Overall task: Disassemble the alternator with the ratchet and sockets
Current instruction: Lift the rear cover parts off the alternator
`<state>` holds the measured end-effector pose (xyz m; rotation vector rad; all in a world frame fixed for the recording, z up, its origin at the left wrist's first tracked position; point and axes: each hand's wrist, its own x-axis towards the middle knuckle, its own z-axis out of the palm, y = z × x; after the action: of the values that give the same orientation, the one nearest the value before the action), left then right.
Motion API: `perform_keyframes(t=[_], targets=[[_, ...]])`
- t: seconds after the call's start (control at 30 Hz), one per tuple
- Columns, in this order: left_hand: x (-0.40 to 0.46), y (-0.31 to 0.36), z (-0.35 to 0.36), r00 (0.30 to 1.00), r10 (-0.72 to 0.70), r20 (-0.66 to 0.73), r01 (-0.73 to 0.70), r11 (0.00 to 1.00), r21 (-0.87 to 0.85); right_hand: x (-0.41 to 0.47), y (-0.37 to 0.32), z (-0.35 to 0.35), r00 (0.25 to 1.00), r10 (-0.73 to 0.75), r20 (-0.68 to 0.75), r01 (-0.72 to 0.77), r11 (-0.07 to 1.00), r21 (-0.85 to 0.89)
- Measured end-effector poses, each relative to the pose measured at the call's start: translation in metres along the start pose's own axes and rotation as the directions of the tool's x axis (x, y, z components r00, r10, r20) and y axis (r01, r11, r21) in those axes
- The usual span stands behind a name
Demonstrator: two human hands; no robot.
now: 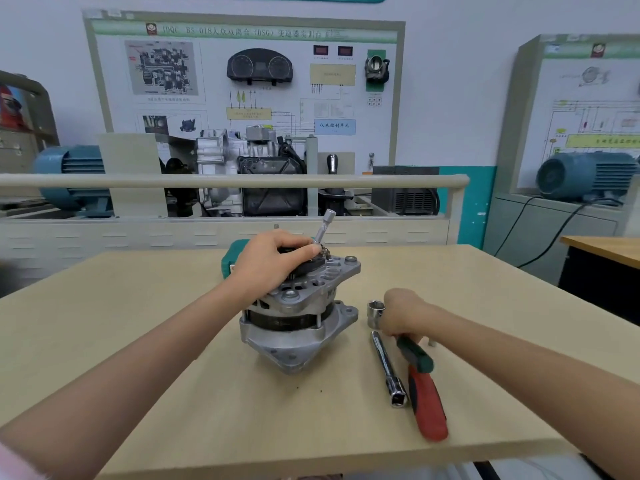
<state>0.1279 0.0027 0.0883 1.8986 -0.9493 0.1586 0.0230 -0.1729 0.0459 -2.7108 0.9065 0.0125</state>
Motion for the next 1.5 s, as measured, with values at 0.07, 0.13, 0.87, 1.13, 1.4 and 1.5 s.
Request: perform_keyframes(t=[0.07,0.13,0.87,1.13,1.4,1.5], targets=[[-0.001,-0.001,0.000,1.000,0.003,-0.007,-0.003,1.000,-0.007,0.002,-0.004,0.008,1.000,-0.012,-0.007,0.011,0.996,-0.092],[-0.001,-0.001,0.000,1.000,0.003,-0.012,-0.003,1.000,-0.009,0.004,-0.005,0.013,0.999,-0.029,0.024,0.031,0.992,-0.119],[-0.002,-0.003,0.000,0.998,-0.045,-0.034,0.043,0.996,-0.073,-0.014,-0.018,-0.007,0.977,-0.035,0.212,0.108,0.933,-0.344],[-0.001,-0.003,0.001,0.999,-0.030,-0.034,0.028,0.998,-0.057,-0.009,-0.011,-0.018,0.953,-0.021,0.302,0.055,0.993,-0.104],[-0.002,-0.003,0.001,0.998,-0.028,-0.047,0.026,0.999,-0.047,-0.015,-0.006,-0.013,0.936,-0.033,0.351,0.015,0.998,0.054],[-0.002,-0.003,0.001,0.998,-0.018,-0.053,0.016,0.999,-0.042,-0.022,-0.010,-0.010,0.931,-0.028,0.364,0.039,0.999,-0.023]])
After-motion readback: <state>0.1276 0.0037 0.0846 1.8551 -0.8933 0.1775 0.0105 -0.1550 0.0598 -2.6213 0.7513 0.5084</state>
